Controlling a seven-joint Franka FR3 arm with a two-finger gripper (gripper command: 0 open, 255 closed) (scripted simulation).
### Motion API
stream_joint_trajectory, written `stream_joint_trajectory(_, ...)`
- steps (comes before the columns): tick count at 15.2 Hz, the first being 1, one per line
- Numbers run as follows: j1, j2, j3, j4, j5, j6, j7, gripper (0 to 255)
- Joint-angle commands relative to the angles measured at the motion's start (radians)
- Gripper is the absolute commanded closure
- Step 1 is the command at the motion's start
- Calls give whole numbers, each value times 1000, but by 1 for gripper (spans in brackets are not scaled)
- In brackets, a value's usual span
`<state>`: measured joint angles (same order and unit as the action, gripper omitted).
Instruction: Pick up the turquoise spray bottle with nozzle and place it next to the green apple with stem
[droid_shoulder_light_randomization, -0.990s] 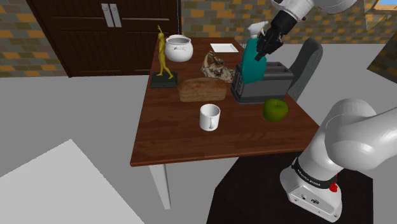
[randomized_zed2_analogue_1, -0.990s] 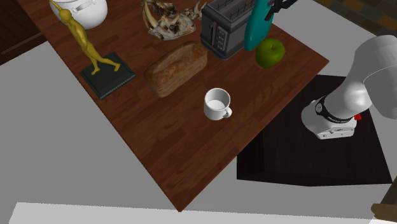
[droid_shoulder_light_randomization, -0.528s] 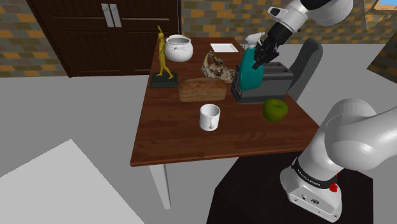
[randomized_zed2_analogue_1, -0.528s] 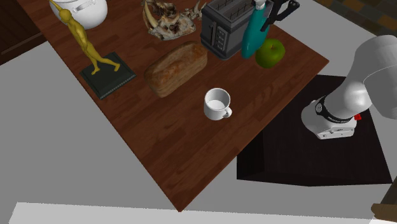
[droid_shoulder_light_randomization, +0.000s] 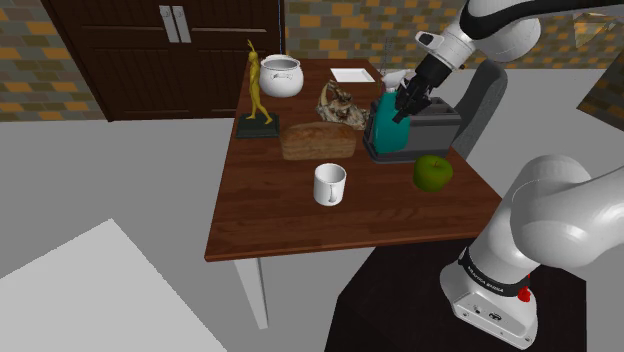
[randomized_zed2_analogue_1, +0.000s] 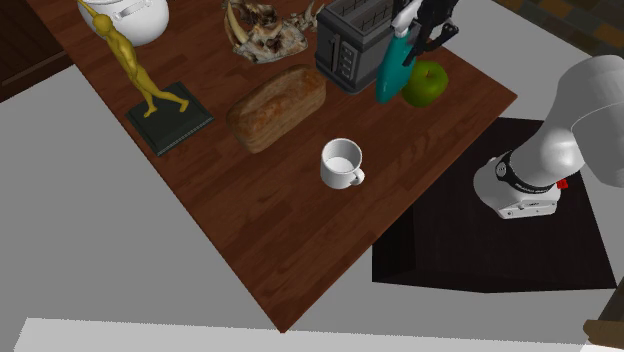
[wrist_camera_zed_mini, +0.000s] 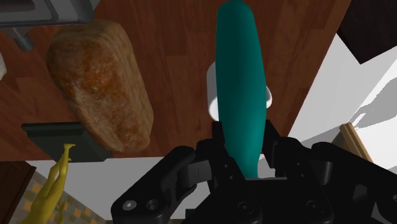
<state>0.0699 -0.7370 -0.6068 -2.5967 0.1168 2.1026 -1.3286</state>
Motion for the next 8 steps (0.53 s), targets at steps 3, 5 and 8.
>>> stream_joint_trajectory(3,4,15,-20,-40,1,52,-24,255)
stream_joint_trajectory(5,7,24,-31,-59,3,79,-38,255)
stream_joint_trajectory(8,14,41,-50,-86,7,120,-59,255)
